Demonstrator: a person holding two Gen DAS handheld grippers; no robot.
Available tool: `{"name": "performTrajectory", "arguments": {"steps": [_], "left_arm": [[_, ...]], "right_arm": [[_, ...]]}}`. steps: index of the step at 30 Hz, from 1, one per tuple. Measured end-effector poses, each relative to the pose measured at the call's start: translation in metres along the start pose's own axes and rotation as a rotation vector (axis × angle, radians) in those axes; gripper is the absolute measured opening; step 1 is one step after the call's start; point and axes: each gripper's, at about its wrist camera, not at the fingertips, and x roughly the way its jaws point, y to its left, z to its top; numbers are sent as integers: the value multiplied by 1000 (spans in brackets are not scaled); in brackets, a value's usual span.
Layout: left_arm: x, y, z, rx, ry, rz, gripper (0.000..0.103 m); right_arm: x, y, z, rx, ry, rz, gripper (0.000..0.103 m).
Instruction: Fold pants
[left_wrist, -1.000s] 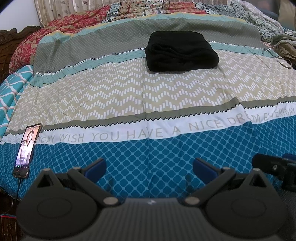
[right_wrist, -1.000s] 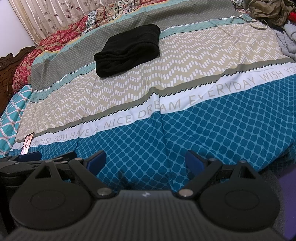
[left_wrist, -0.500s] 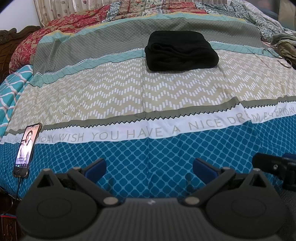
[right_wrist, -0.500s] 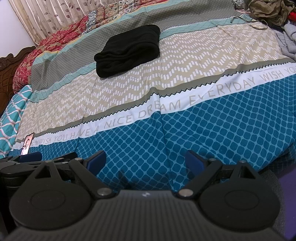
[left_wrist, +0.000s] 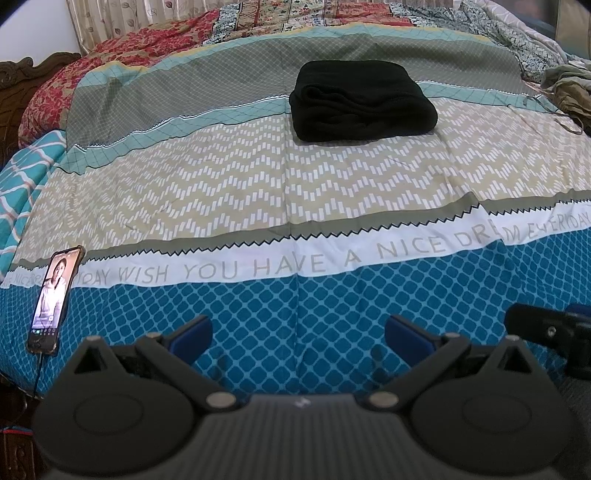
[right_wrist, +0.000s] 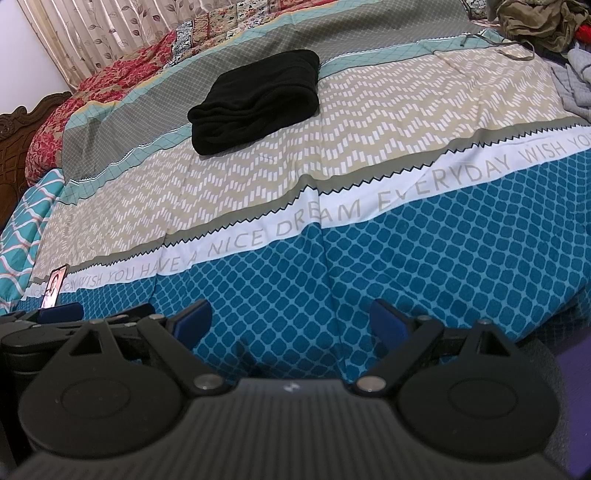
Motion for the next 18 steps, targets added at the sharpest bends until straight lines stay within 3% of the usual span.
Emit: {"name": "performTrajectory", "arguments": {"steps": [18], "left_arm": [[1,0,2,7,3,-1,103]], "right_arm": [[1,0,1,-3,1,-1,94]]}}
